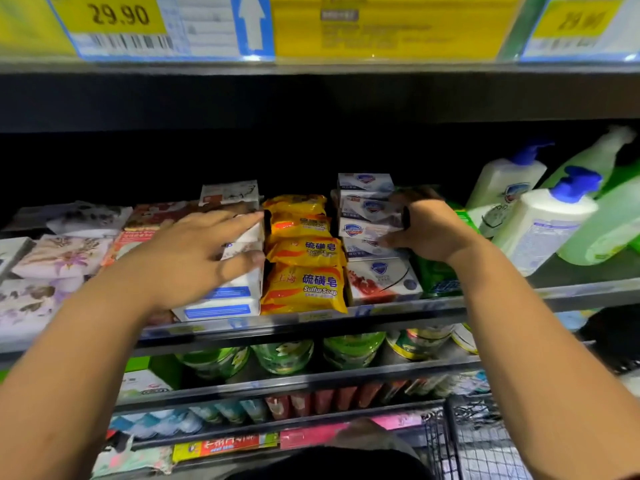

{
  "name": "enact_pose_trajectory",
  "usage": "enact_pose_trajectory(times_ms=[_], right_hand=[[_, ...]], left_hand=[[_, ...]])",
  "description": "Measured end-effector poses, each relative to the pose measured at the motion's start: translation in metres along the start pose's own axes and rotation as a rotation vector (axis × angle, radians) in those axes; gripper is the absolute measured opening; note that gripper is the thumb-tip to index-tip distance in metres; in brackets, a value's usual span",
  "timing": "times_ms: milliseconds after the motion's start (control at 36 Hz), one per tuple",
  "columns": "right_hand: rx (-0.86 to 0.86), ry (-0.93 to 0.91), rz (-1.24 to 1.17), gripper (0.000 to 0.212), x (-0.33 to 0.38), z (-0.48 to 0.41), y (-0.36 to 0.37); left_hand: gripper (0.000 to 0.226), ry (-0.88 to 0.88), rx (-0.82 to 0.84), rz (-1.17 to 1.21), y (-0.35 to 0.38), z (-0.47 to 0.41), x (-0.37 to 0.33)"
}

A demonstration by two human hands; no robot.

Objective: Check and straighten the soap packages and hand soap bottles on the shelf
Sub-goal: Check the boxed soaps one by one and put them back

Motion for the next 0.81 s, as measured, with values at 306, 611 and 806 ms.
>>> enact_pose_trajectory(times_ms=[306,611,806], right_hand=[[-0.04,-0.01,-0.508,0.072,0.012,0.039,-0.031],[0.152,0.307,-1.177,0.037,0.029,0.108,-0.044],[0.159,0.443,-1.202,0.04,0.011,0.131,-0.039]], left_hand=[[0.071,0.207,-0.168,-0.021,-0.014,-0.017,-0.052],[0.041,0.271,-0.268,0.681,-0.009,-0.009,-0.131],[0.03,-0.099,-0.289,1.19,0.003,-0.004,-0.148]])
Point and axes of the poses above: each hand's wrist, its own z-axis away from the middle knuckle, its own y-axis out of the palm, x = y × z, the point moved 6 cm from there along -z, towards the middle knuckle, and after that the axes turned 4 degrees about -x, right-handed, at the moved point
